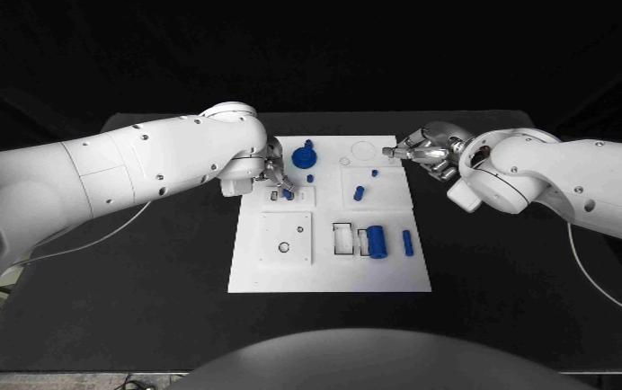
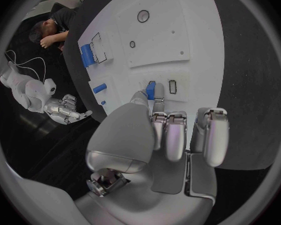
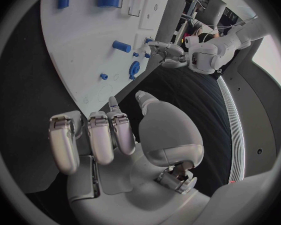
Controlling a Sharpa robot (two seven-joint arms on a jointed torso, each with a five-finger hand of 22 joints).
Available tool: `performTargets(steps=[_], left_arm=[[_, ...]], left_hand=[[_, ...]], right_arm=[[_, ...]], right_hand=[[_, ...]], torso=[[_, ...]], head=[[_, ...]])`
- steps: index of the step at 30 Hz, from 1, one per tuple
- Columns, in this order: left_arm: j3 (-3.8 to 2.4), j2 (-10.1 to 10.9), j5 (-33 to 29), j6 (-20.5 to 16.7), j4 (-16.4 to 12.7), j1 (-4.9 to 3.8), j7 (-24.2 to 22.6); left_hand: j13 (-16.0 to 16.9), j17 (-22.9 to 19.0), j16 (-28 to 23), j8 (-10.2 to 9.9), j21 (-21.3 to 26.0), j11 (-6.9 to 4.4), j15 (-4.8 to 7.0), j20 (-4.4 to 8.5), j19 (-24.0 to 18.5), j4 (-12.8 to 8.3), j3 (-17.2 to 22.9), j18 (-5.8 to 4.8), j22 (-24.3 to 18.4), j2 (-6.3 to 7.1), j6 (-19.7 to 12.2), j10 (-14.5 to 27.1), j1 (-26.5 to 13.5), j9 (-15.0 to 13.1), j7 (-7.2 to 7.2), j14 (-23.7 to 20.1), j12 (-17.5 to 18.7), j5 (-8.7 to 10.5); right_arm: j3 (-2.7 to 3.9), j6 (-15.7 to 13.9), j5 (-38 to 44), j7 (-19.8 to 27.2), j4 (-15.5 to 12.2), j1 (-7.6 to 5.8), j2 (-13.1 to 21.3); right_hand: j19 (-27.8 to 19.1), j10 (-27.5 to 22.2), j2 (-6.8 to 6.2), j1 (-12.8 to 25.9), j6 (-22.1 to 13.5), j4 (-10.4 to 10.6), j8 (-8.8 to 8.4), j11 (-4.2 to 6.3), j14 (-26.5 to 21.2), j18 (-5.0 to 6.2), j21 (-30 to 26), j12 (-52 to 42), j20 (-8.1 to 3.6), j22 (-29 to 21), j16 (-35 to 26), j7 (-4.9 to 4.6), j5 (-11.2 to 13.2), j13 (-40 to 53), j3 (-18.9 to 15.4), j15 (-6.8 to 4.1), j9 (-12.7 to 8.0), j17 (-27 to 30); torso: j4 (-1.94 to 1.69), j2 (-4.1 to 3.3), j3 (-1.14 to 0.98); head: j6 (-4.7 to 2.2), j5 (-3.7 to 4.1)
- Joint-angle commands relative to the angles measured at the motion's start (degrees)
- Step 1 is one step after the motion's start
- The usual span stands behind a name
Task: Assemble the parts on the task board
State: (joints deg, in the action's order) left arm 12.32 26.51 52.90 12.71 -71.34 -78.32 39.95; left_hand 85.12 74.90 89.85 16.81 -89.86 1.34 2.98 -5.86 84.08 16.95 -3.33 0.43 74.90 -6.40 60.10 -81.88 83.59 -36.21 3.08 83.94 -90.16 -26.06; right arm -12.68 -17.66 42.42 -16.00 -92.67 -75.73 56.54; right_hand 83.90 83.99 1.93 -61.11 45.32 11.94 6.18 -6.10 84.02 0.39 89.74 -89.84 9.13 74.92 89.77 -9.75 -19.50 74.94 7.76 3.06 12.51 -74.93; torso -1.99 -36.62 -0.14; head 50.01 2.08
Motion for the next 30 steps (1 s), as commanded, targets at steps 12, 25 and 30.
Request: performTargets(steps=[12,25,30], left_arm=[[-0.01,-0.34,0.49,0.89,0.27,0.39,0.22],[-0.02,-0.48,0.88,0.52,-0.06,0.51,-0.03],[-0.02,-0.56,0.90,0.58,0.26,0.52,0.07]], left_hand=[[4.88,15.10,0.15,0.23,-0.14,-2.22,0.14,-0.29,5.92,-0.26,0.65,-0.43,15.10,-0.34,0.67,-8.12,-0.22,-0.07,-0.77,6.06,0.16,0.01],[4.88,15.10,0.15,0.17,-0.14,-2.21,0.14,-0.30,5.92,-0.27,0.78,-0.43,15.10,-0.36,0.64,-8.12,-0.25,-0.09,-0.77,6.06,0.16,0.03],[4.88,15.10,0.15,0.08,-0.14,-2.21,0.12,-0.30,5.92,-0.30,0.97,-0.43,15.10,-0.40,0.57,-8.12,-0.26,-0.11,-0.76,6.06,0.16,0.06]], right_arm=[[-0.01,0.61,0.51,0.05,-0.13,0.04,0.02],[-0.01,0.92,0.51,-0.19,-0.12,0.04,-0.01],[-0.01,0.89,0.51,-0.25,-0.13,0.04,0.07]], right_hand=[[6.10,6.01,-0.06,-0.50,-0.05,-0.11,0.30,-0.26,5.98,-0.39,0.26,-0.16,0.46,15.08,0.23,-0.57,0.17,15.06,-0.17,0.41,0.11,-15.07],[6.10,6.01,-0.05,-0.49,-0.07,-0.10,0.30,-0.28,5.98,-0.39,0.26,-0.16,0.47,15.08,0.23,-0.58,0.17,15.06,-0.19,0.42,0.11,-15.07],[6.10,6.01,-0.05,-0.49,-0.07,-0.10,0.30,-0.28,5.98,-0.39,0.26,-0.16,0.47,15.08,0.23,-0.58,0.17,15.06,-0.19,0.42,0.11,-15.07]], torso=[[-0.08,-0.03,-0.01],[0.04,0.00,-0.01],[-0.03,-0.02,-0.04]], head=[[-0.01,0.03],[-0.01,-0.08],[-0.01,-0.03]])
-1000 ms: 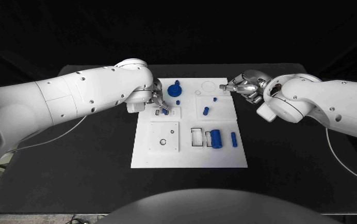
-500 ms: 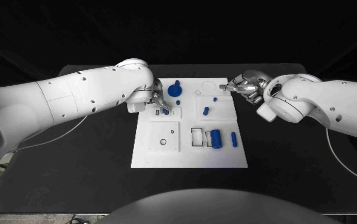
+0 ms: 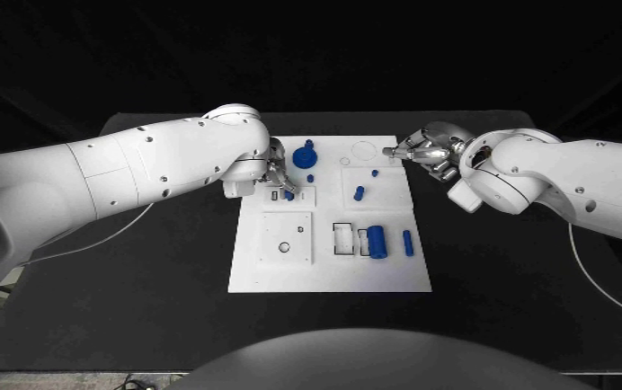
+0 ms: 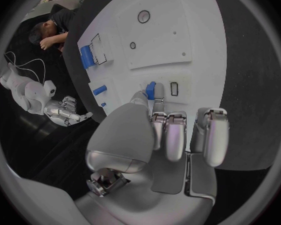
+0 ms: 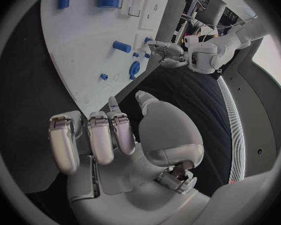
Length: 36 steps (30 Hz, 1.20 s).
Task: Assemble the parts on the task board
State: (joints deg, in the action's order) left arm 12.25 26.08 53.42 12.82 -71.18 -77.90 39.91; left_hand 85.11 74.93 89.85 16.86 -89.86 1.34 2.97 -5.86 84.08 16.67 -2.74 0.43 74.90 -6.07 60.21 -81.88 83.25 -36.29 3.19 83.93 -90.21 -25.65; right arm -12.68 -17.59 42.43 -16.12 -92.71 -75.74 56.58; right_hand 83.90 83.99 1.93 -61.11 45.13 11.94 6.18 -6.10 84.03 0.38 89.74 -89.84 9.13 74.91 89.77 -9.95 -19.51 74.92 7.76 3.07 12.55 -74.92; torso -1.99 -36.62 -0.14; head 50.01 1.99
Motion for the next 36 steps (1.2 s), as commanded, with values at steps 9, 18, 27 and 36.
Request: performTargets(steps=[9,18,27,36], left_arm=[[0.06,-0.20,1.29,0.47,0.11,0.13,-0.08],[0.06,-0.18,2.18,-0.83,0.08,0.14,-0.86],[0.06,-0.10,2.30,-1.42,0.08,0.16,-1.34],[0.06,-0.13,2.13,-1.57,0.02,0.20,-1.80]], left_hand=[[4.89,15.07,0.15,-0.07,-0.14,-2.19,0.09,-0.28,5.92,-0.05,0.68,-0.43,15.10,-0.80,0.43,-8.12,0.09,-0.07,-0.86,6.07,0.21,-0.29],[4.89,15.07,0.15,-0.10,-0.14,-2.19,0.09,-0.28,5.92,-0.08,0.85,-0.43,15.10,-0.83,0.44,-8.12,0.13,-0.11,-0.86,6.07,0.21,-0.24],[4.89,15.07,0.15,-0.13,-0.14,-2.19,0.08,-0.28,5.92,-0.10,1.10,-0.43,15.10,-0.84,0.48,-8.12,0.18,-0.16,-0.86,6.07,0.21,-0.19],[4.89,15.07,0.15,-0.15,-0.14,-2.19,0.09,-0.29,5.92,-0.12,1.28,-0.43,15.10,-0.84,0.50,-8.12,0.23,-0.20,-0.86,6.07,0.21,-0.17]], right_arm=[[-0.01,0.84,0.32,-0.14,-0.13,0.04,0.03],[-0.01,0.78,0.28,-0.15,-0.08,0.04,0.03],[-0.01,0.70,0.28,-0.10,-0.01,0.05,-0.04],[-0.01,0.67,0.28,-0.09,0.07,0.07,-0.12]], right_hand=[[6.10,6.01,-0.05,-0.49,0.12,-0.10,0.30,-0.28,5.97,-0.38,0.26,-0.16,0.47,15.09,0.23,-0.39,0.17,15.08,-0.19,0.42,0.07,-15.08],[6.10,6.01,-0.05,-0.49,0.12,-0.10,0.30,-0.28,5.97,-0.38,0.26,-0.16,0.47,15.09,0.23,-0.39,0.17,15.08,-0.19,0.42,0.07,-15.08],[6.10,6.01,-0.05,-0.49,0.12,-0.10,0.30,-0.28,5.97,-0.38,0.26,-0.16,0.47,15.09,0.23,-0.39,0.17,15.08,-0.19,0.42,0.07,-15.08],[6.10,6.01,-0.03,-0.46,0.08,-0.05,0.30,-0.31,5.97,-0.38,0.26,-0.16,0.50,15.09,0.23,-0.42,0.15,15.08,-0.27,0.45,0.08,-15.08]], torso=[[-0.02,0.01,-0.01],[-0.07,0.01,0.01],[-0.04,0.02,-0.01],[-0.01,0.02,-0.02]], head=[[-0.01,0.13],[-0.01,0.20],[-0.01,0.15],[-0.01,0.26]])
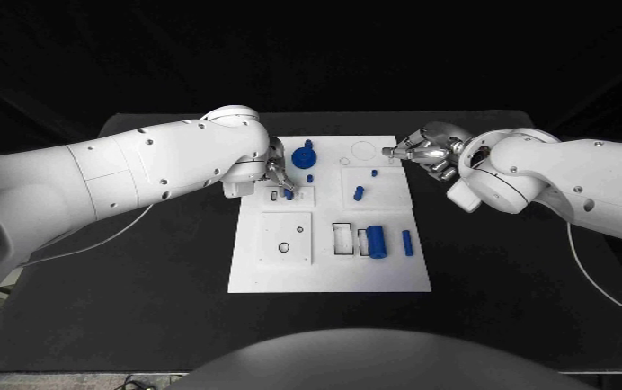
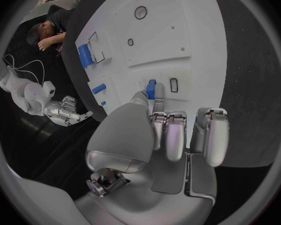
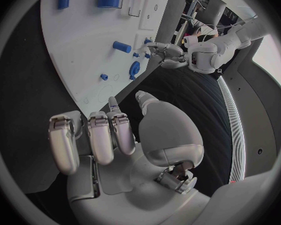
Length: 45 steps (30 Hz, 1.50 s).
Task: Assemble the parts on the task board
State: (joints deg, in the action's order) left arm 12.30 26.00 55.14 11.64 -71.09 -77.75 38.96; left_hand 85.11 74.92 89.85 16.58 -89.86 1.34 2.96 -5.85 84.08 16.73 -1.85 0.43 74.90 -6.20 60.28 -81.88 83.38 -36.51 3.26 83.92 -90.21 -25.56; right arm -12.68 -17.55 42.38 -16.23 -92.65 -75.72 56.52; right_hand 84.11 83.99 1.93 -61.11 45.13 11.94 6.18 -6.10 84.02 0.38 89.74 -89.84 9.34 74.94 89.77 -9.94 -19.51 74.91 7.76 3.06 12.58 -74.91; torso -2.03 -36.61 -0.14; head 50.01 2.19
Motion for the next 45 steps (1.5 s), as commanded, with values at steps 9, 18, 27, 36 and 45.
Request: performTargets(steps=[9,18,27,36,45], left_arm=[[0.01,0.04,0.20,0.10,-0.06,0.06,-0.88],[0.02,-0.17,0.12,0.99,0.20,0.19,-0.58],[0.02,-0.18,0.06,1.46,0.29,0.31,-0.13],[0.02,-0.04,0.17,1.31,0.11,0.35,0.46],[0.02,0.16,0.78,0.86,-0.15,0.35,0.54]], left_hand=[[4.89,15.08,0.15,0.06,-0.14,-2.19,0.11,-0.32,5.92,-0.25,0.68,-0.43,15.10,-0.44,0.43,-8.12,0.22,-0.06,-0.93,6.08,0.21,-0.20],[4.89,15.08,0.15,-0.34,-0.14,-1.94,-0.06,-0.24,5.92,-0.01,0.96,-0.43,15.10,0.36,0.11,-8.12,-0.69,-0.25,-0.68,6.08,0.21,0.09],[4.89,15.08,0.15,-1.20,-0.14,-1.69,-0.53,0.14,5.92,0.01,-0.76,-0.43,15.10,2.09,0.32,-8.12,-6.93,-0.78,-0.50,6.08,0.21,5.78],[4.89,15.08,0.15,-1.92,-0.14,-1.33,-0.86,0.46,5.92,0.13,-4.95,-0.43,15.10,3.38,0.97,-8.12,-15.76,-1.13,-0.08,6.08,0.21,10.97],[4.89,15.08,0.15,-2.01,-0.14,-1.38,-0.82,0.49,5.92,0.11,-5.55,-0.43,15.10,3.35,1.20,-8.12,-16.98,-1.32,-0.15,6.08,0.21,10.89]], right_arm=[[-0.01,0.64,0.33,0.00,-0.01,0.07,-0.06],[-0.01,0.70,0.32,-0.03,-0.04,0.08,-0.06],[-0.01,0.67,0.31,-0.01,-0.04,0.08,-0.04],[-0.01,0.67,0.31,0.01,-0.04,0.09,0.02],[-0.01,0.71,0.31,0.04,-0.06,0.10,0.12]], right_hand=[[5.89,6.01,-0.03,-0.46,0.08,-0.05,0.30,-0.31,5.98,-0.38,0.26,-0.16,0.29,15.06,0.23,-0.42,0.15,15.09,-0.27,0.45,0.05,-15.09],[5.89,6.01,-0.03,-0.46,0.08,-0.05,0.30,-0.31,5.98,-0.38,0.26,-0.16,0.29,15.06,0.23,-0.42,0.15,15.09,-0.27,0.45,0.05,-15.09],[5.89,6.01,-0.03,-0.46,0.08,-0.05,0.30,-0.31,5.98,-0.38,0.26,-0.16,0.29,15.06,0.23,-0.42,0.15,15.09,-0.27,0.45,0.05,-15.09],[5.89,6.01,-0.03,-0.46,0.08,-0.05,0.30,-0.31,5.98,-0.38,0.26,-0.16,0.29,15.06,0.23,-0.42,0.15,15.09,-0.27,0.45,0.05,-15.09],[5.89,6.01,-0.03,-0.46,0.08,-0.05,0.30,-0.31,5.98,-0.38,0.26,-0.16,0.29,15.06,0.23,-0.42,0.15,15.09,-0.27,0.45,0.05,-15.09]], torso=[[0.02,-0.04,-0.02],[0.01,-0.02,0.00],[0.00,-0.05,0.02],[-0.02,-0.03,0.02],[0.00,-0.03,0.02]], head=[[-0.01,0.04],[-0.01,0.07],[-0.01,0.11],[-0.01,0.15],[-0.01,0.10]])
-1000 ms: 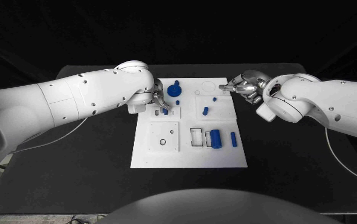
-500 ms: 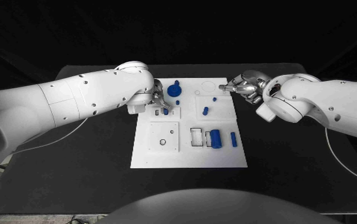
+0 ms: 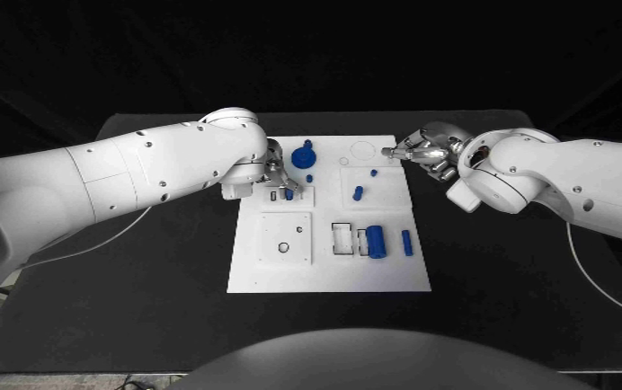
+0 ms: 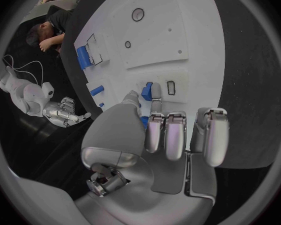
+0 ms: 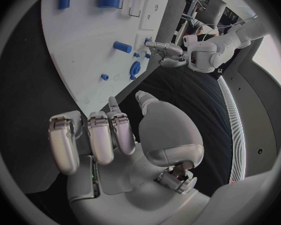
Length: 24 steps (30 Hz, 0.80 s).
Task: Assemble the parts on the task board
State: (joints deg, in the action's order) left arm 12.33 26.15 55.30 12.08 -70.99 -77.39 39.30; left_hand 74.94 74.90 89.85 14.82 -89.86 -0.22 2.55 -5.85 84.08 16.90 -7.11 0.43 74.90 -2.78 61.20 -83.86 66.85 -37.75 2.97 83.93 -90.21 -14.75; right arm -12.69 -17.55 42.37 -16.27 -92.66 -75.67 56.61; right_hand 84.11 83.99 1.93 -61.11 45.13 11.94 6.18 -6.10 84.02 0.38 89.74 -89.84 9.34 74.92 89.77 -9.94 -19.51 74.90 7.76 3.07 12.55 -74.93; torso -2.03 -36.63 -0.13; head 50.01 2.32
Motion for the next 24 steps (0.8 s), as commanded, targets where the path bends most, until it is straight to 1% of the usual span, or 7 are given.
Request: performTargets(steps=[1,7,11,15,18,22,24], left_arm=[[-0.02,0.05,0.73,0.39,-0.31,0.00,0.22],[-0.02,0.36,1.37,0.02,-0.60,0.00,0.26],[-0.02,0.69,1.52,-0.71,-0.73,0.00,-0.22],[-0.02,0.94,1.52,-1.32,-0.74,0.00,-0.75],[-0.02,1.13,1.33,-1.92,-0.83,0.00,-1.12],[-0.02,1.39,1.20,-3.11,-0.95,0.00,-1.78],[-0.02,1.54,1.05,-3.57,-1.00,0.00,-2.04]], left_hand=[[15.06,15.10,0.15,-0.25,-0.14,0.15,-0.39,0.48,5.92,-0.09,-0.27,-0.43,15.10,-0.13,0.33,-6.14,-0.43,-0.12,0.10,6.07,0.21,-0.03],[15.06,15.10,0.15,-0.21,-0.14,0.01,-0.27,0.43,5.92,-0.13,-0.13,-0.43,15.10,-0.44,0.60,-6.14,-0.29,-0.26,-0.05,6.07,0.21,-0.44],[15.06,15.10,0.15,-0.14,-0.14,-0.14,-0.09,0.37,5.92,-0.03,-0.53,-0.43,15.10,-0.74,1.07,-6.14,-1.17,-0.49,-0.17,6.07,0.21,-0.45],[15.06,15.10,0.15,-0.12,-0.14,-0.30,0.08,0.26,5.92,-0.06,-0.58,-0.43,15.10,-1.47,1.39,-6.14,-1.55,-0.67,-0.32,6.07,0.21,-0.50],[15.06,15.10,0.15,-0.18,-0.14,-0.41,0.24,0.11,5.92,-0.03,-0.97,-0.43,15.10,-2.42,1.65,-6.14,-2.45,-0.89,-0.43,6.07,0.21,-0.42],[15.06,15.10,0.15,-0.27,-0.14,-0.46,0.31,-0.04,5.92,-0.01,-1.67,-0.43,15.10,-3.19,1.84,-6.14,-3.63,-1.13,-0.45,6.07,0.21,-0.35],[15.06,15.10,0.15,-0.28,-0.14,-0.47,0.32,-0.07,5.92,-0.02,-1.76,-0.43,15.10,-3.35,1.88,-6.14,-3.81,-1.17,-0.45,6.07,0.21,-0.35]], right_arm=[[-0.01,0.72,0.32,0.08,-0.05,0.05,0.04],[-0.01,0.75,0.32,0.09,-0.03,0.07,0.08],[-0.01,0.75,0.33,0.08,-0.01,0.09,0.09],[-0.01,0.73,0.33,0.07,0.04,0.14,0.10],[-0.01,0.73,0.33,0.06,0.06,0.17,0.09],[-0.01,0.72,0.33,0.05,0.09,0.20,0.09],[-0.01,0.72,0.33,0.04,0.10,0.22,0.08]], right_hand=[[5.89,6.01,-0.02,-0.46,0.08,-0.05,0.30,-0.31,5.98,-0.38,0.26,-0.16,0.30,15.08,0.23,-0.42,0.15,15.10,-0.27,0.45,0.08,-15.07],[5.89,6.01,-0.02,-0.46,0.08,-0.05,0.30,-0.31,5.98,-0.38,0.26,-0.16,0.30,15.08,0.23,-0.42,0.15,15.10,-0.27,0.45,0.08,-15.07],[5.89,6.01,-0.02,-0.46,0.08,-0.05,0.30,-0.31,5.98,-0.38,0.26,-0.16,0.30,15.08,0.23,-0.42,0.15,15.10,-0.27,0.45,0.08,-15.07],[5.89,6.01,-0.02,-0.46,0.08,-0.05,0.30,-0.31,5.98,-0.38,0.26,-0.16,0.30,15.08,0.23,-0.42,0.15,15.10,-0.27,0.45,0.08,-15.07],[5.89,6.01,-0.02,-0.46,0.08,-0.05,0.30,-0.31,5.98,-0.38,0.26,-0.16,0.30,15.08,0.23,-0.42,0.15,15.10,-0.27,0.45,0.08,-15.07],[5.89,6.01,-0.02,-0.46,0.08,-0.05,0.30,-0.31,5.98,-0.38,0.26,-0.16,0.30,15.08,0.23,-0.42,0.15,15.10,-0.27,0.45,0.08,-15.07],[5.89,6.01,-0.02,-0.46,0.08,-0.05,0.30,-0.31,5.98,-0.38,0.26,-0.16,0.30,15.08,0.23,-0.42,0.15,15.10,-0.27,0.45,0.08,-15.07]], torso=[[0.01,-0.01,0.00],[0.00,0.00,0.00],[0.02,0.05,-0.04],[0.02,0.06,-0.01],[0.03,0.04,-0.03],[-0.02,0.02,0.01],[0.00,0.01,-0.02]], head=[[-0.01,0.02],[-0.01,0.08],[-0.01,0.12],[-0.01,0.13],[-0.01,0.15],[-0.01,0.19],[-0.01,0.16]])
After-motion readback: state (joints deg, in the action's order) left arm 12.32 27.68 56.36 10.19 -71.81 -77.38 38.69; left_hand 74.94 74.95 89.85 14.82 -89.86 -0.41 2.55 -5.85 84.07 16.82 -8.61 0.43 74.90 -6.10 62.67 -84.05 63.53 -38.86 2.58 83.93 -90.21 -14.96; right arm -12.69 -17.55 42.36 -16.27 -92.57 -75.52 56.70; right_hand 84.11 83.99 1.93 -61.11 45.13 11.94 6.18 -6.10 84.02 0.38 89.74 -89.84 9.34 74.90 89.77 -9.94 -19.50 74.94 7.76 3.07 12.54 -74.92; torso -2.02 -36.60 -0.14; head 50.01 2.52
